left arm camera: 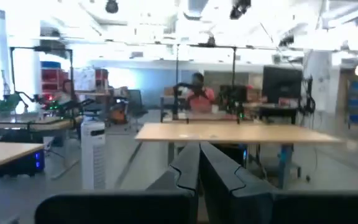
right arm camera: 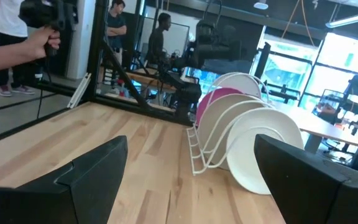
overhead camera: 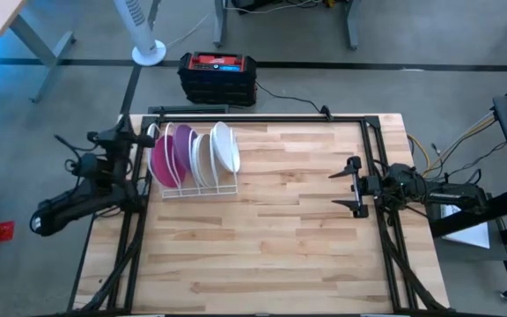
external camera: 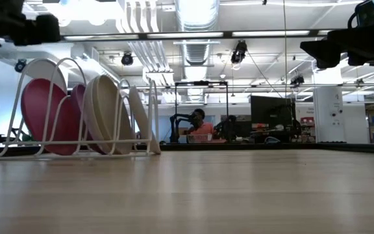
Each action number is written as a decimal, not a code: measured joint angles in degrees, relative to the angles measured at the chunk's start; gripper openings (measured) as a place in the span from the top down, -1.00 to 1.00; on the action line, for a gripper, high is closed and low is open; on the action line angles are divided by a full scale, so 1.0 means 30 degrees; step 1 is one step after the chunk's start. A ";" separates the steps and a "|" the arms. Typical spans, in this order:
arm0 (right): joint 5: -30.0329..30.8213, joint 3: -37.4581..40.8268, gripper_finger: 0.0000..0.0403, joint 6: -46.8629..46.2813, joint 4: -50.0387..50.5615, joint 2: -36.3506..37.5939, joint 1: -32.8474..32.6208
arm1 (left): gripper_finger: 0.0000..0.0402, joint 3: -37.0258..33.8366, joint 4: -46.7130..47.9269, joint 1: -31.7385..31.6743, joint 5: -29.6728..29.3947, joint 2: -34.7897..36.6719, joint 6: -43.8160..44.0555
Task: Sort dishes
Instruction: Return to Home Position
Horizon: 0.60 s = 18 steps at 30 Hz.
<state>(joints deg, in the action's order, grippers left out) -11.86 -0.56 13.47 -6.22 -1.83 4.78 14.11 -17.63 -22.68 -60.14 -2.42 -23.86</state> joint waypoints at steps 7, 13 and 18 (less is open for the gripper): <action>0.0000 0.0000 -0.71 0.0006 0.0000 0.0000 0.0000 | 1.00 0.1109 -0.0248 -0.0803 -0.9335 0.0082 -0.2909; 0.0000 0.0000 -0.71 0.0007 -0.0007 -0.0053 0.0000 | 1.00 0.0468 0.1964 -0.1106 -0.9122 -0.0363 0.0703; 0.0000 0.0000 -0.71 -0.0071 0.0000 -0.0061 0.0000 | 1.00 -0.0495 0.2859 -0.2222 -0.9774 -0.1264 0.3808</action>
<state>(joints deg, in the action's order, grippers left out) -11.86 -0.56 13.26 -6.22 -2.01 4.78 12.62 -9.05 -29.34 -89.47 -6.21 -12.44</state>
